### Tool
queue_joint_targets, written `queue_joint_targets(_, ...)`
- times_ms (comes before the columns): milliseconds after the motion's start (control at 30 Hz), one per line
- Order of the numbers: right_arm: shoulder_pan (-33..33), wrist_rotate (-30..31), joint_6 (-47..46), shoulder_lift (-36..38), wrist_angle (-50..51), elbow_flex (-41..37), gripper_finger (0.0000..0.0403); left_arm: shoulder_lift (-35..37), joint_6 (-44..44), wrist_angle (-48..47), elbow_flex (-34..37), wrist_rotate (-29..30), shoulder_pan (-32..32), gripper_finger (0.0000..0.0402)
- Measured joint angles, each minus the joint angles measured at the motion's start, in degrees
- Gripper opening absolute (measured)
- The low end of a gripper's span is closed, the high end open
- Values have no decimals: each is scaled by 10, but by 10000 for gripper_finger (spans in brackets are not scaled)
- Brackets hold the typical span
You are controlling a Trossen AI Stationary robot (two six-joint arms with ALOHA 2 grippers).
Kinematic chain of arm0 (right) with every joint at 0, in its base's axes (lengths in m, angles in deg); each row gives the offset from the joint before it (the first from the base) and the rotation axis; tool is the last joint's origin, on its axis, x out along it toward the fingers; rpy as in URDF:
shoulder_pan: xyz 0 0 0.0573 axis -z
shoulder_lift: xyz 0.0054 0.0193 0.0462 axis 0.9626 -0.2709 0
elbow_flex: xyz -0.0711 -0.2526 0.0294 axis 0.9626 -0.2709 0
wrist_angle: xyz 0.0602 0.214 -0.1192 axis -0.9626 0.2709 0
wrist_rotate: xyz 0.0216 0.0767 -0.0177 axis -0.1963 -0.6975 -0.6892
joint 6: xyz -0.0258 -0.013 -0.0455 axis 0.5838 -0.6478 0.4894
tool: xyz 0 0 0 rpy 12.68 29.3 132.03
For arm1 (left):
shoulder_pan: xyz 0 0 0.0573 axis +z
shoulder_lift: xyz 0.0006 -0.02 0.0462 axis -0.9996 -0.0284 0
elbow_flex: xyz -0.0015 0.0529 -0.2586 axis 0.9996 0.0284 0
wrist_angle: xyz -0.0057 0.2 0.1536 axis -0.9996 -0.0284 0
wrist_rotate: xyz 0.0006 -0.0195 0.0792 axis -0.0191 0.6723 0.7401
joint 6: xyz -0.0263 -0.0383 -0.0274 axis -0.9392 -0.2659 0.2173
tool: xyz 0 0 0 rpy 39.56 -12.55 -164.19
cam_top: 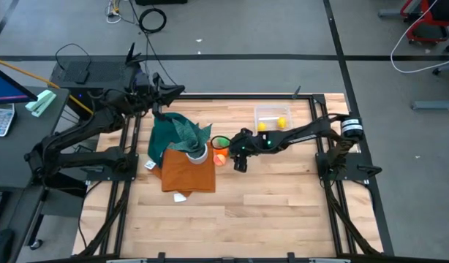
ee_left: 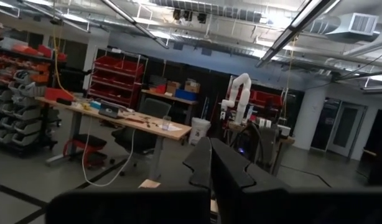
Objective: Pick and placing Produce into tupperware
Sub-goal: Put the carrot into the transparent bin
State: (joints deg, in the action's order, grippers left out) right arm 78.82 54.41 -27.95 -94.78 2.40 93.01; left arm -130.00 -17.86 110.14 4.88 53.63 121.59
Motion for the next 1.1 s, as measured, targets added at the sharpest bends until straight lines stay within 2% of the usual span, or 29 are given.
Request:
queue_joint_targets(300, 2, -8, -4, -19, -31, 0, 242, 7, -3, -10, 0, -5, 0, 5)
queue_joint_targets(533, 2, -13, -15, -35, -38, 0, 242, 12, -11, -13, 0, -4, 0, 17)
queue_joint_targets(733, 6, -14, -16, -39, -41, 0, 242, 18, -13, -13, 0, -11, 0, 5)
queue_joint_targets(933, 11, -17, -19, -41, -40, 0, 242, 21, -14, -13, 0, -14, -1, 15)
queue_joint_targets(1100, 17, -25, -21, -43, -41, 0, 242, 23, -13, -13, 0, -15, -1, 5)
